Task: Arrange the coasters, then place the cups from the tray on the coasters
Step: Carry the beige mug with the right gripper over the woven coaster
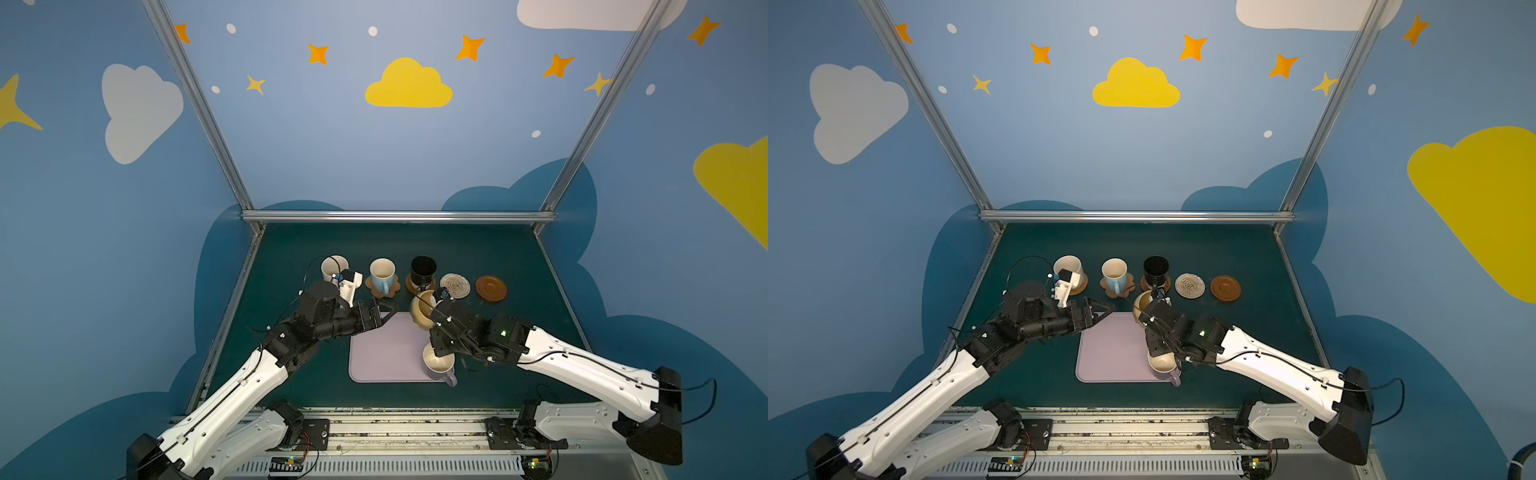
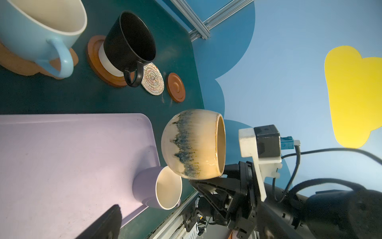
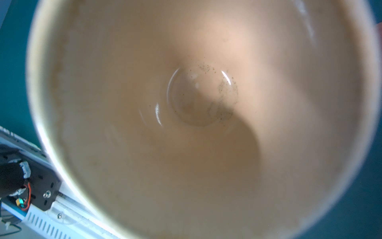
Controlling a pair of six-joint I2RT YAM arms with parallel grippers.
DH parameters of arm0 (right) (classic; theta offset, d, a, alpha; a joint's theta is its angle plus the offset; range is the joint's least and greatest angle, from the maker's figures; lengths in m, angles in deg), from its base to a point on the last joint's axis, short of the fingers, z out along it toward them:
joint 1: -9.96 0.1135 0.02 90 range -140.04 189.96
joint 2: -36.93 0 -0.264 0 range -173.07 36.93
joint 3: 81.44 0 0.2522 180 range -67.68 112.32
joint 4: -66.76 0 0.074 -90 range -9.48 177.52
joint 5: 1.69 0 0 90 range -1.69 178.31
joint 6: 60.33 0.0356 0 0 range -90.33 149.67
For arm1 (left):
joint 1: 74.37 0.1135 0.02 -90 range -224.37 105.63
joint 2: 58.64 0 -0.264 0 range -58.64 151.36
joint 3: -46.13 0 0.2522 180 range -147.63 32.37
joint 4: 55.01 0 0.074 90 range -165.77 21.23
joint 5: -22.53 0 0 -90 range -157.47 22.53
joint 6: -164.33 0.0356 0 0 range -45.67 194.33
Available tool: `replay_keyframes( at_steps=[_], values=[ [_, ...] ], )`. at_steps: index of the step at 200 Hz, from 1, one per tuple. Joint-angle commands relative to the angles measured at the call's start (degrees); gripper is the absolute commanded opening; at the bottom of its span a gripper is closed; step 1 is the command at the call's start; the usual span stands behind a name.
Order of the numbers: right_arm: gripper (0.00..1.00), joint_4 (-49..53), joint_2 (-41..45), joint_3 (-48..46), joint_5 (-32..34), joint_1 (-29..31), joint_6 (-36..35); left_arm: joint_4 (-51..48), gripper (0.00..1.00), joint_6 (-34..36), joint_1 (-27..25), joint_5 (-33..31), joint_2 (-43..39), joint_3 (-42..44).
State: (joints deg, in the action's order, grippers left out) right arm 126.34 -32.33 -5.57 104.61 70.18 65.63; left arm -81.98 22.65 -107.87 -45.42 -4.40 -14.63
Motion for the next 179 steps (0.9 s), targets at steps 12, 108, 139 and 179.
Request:
replay_keyframes(
  at_steps=[12,108,139,179],
  values=[
    [0.00,0.27,1.19,4.87,-0.90,-5.08,-4.85,0.81,1.00,3.04,-0.08,-0.84,3.87,-5.36],
    [0.00,4.03,-3.10,9.85,-6.66,-18.92,-9.97,-1.28,1.00,7.54,-1.18,-1.75,16.25,-15.92],
    [0.00,4.52,-5.21,10.51,-7.33,-21.69,-11.58,-3.58,1.00,9.26,-1.57,-3.09,19.53,-19.12],
    [0.00,5.40,-9.63,11.79,-8.52,-26.12,-13.17,-3.65,1.00,9.85,-1.67,-1.64,23.77,-22.61]
  ],
)
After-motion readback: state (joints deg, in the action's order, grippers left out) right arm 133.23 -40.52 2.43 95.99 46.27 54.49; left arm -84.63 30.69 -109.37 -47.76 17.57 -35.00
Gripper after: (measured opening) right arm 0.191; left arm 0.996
